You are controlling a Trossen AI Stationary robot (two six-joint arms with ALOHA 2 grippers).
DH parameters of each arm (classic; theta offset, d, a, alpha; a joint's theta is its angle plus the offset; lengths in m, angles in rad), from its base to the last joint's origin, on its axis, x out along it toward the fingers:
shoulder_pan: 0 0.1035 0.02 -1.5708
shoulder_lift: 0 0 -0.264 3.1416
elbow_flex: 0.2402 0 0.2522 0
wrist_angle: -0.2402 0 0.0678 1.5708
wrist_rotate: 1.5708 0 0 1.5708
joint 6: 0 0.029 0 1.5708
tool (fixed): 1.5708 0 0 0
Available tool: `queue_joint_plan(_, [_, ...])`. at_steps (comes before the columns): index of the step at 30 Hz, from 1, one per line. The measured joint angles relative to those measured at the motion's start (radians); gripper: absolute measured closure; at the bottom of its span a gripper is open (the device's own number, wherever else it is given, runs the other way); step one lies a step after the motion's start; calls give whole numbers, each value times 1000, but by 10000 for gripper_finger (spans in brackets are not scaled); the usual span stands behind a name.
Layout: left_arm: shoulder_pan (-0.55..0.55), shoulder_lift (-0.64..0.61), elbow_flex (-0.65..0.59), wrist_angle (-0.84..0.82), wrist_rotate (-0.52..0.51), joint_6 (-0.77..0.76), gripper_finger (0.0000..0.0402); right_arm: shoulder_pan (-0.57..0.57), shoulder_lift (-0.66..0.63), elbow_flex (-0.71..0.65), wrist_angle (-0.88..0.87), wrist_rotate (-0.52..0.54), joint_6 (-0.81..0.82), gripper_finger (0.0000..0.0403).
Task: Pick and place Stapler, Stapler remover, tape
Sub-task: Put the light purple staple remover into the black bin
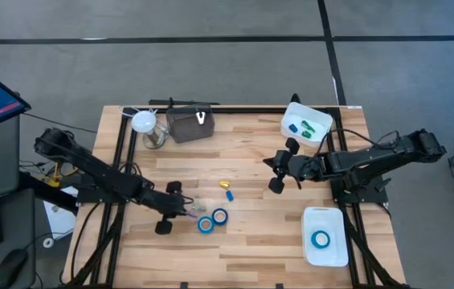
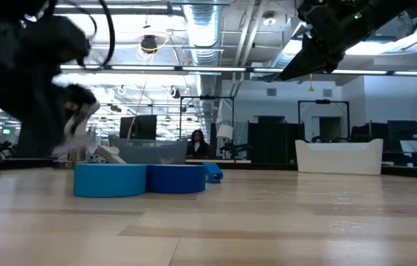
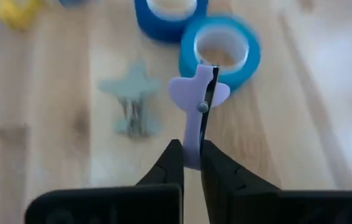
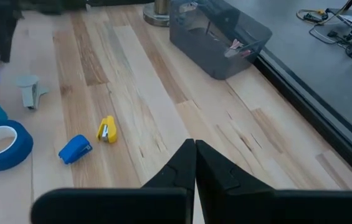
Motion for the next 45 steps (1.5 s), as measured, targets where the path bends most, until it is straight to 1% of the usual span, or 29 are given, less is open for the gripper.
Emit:
queue_joint_plan(3, [0,-97,0,-42,-79,0,391,0,0,0,-1,0,0,402])
queue_joint_plan(6, [7,-189,0,-135,-245,6,392,0,0,0,-2,0,0,402])
queue_joint_plan(8, [28,-244,0,-160,-348,36,392,0,0,0,-2,1,0,402])
queue_joint_plan(11, [91,-312,0,-158,-459,105,392,0,0,0,-1,1,0,402])
queue_joint_plan(16, [259,-394,0,-133,-561,189,393,0,0,0,1,2,0,402])
queue_joint_plan(18, [339,-412,0,-103,-565,229,393,0,0,0,1,2,0,402])
queue_joint_plan(20, [420,-418,0,-37,-556,262,393,0,0,0,1,3,0,402])
queue_joint_plan(24, [578,-414,1,66,-442,321,393,0,0,0,2,3,0,402])
queue_joint_plan(27, [668,-394,21,71,-383,323,393,0,0,0,1,3,0,402])
queue_joint_plan(31, [704,-330,92,73,-375,373,393,-1,0,0,1,3,0,402])
queue_joint_plan(35, [723,-227,187,56,-371,399,393,-3,0,0,0,3,0,402])
queue_joint_plan(40, [809,-83,286,-48,-372,394,394,-3,0,0,-5,3,0,402])
queue_joint_plan(45, [896,36,322,-57,-360,388,394,0,0,0,-11,2,0,402])
